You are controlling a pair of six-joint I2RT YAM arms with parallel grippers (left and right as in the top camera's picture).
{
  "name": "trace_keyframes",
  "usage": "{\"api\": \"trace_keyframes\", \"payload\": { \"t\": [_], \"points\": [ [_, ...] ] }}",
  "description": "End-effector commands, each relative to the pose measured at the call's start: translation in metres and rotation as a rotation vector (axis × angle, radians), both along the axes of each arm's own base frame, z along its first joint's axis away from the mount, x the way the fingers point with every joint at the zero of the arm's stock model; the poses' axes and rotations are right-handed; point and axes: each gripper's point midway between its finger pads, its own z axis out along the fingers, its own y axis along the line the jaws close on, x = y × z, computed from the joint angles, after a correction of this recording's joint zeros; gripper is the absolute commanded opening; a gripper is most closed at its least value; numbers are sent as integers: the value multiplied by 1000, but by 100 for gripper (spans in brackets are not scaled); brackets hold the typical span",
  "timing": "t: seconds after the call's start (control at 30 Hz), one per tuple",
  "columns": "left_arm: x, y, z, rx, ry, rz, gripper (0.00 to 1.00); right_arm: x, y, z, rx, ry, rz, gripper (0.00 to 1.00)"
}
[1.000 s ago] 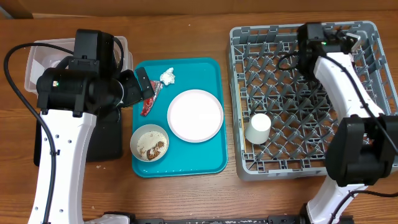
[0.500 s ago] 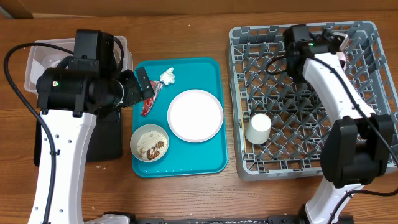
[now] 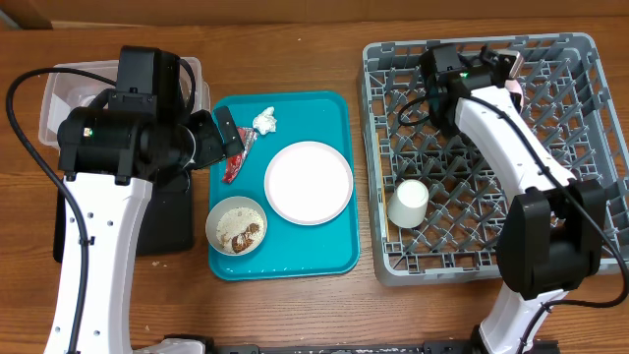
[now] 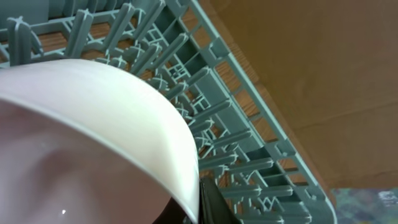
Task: Sort waste into correct bins and load items into the dishwasher
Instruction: 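Carry the small pink plate to the rack's back right corner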
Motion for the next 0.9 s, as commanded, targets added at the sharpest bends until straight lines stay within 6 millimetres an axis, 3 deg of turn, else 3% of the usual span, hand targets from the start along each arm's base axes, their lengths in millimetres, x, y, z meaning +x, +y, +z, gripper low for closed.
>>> {"api": "trace_keyframes", "payload": {
  "t": [0.0,0.37,0.53,0.73,0.87],
  "points": [
    [3,3,3,7,-12,17,100,3,-16,15,-85,-76,-55,4],
    [3,3,3,7,-12,17,100,4,-60,10,-25,-145,-167,4],
    [3,3,3,7,-12,17,100,5,-67,1,3,-143,-182,4],
    [3,3,3,7,-12,17,100,9,-66,-27,2,-52,-168,4],
    [3,3,3,7,-12,17,100,5,-69,-31,-33,-14,-172,4]
  ]
}}
